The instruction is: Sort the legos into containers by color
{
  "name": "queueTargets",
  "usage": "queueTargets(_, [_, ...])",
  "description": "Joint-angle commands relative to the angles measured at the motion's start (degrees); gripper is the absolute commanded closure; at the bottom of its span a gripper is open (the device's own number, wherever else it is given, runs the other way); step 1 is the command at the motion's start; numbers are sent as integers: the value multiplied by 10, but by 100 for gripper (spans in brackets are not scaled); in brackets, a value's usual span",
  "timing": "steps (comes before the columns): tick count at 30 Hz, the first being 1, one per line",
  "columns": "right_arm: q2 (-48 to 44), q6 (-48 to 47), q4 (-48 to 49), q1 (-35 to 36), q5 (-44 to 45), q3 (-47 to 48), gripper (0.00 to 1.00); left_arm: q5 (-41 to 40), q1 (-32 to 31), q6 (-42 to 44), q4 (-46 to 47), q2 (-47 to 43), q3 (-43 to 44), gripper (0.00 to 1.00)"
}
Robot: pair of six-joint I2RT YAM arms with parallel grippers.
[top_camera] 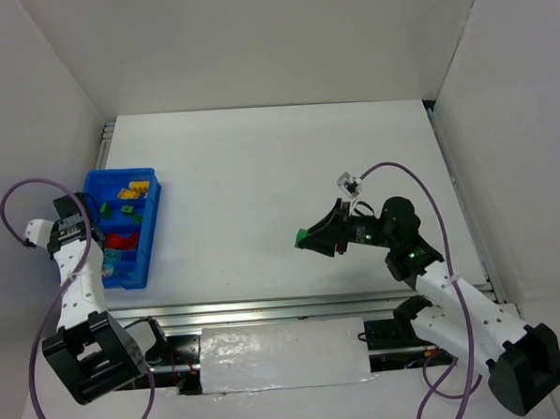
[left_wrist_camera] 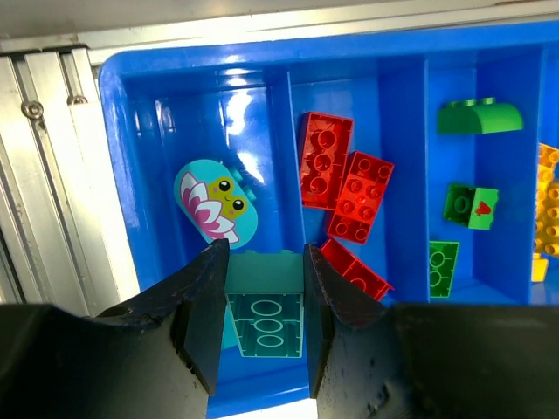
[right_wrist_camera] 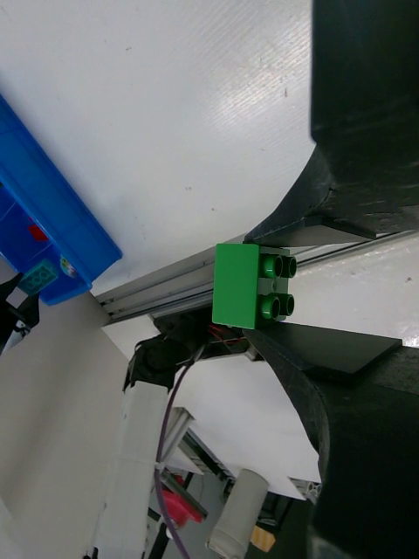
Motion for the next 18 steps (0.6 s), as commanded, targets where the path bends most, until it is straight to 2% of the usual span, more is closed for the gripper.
queueTargets(1, [-5, 5, 38, -3, -20, 0, 100, 8, 10, -18, 13, 15, 8, 100])
queueTargets(6, [-4, 2, 42, -1, -21, -2, 100, 22, 33, -27, 13, 23, 4, 99])
queueTargets(18, [10, 12, 49, -2, -26, 1, 100, 8, 35, -23, 6, -1, -3, 100])
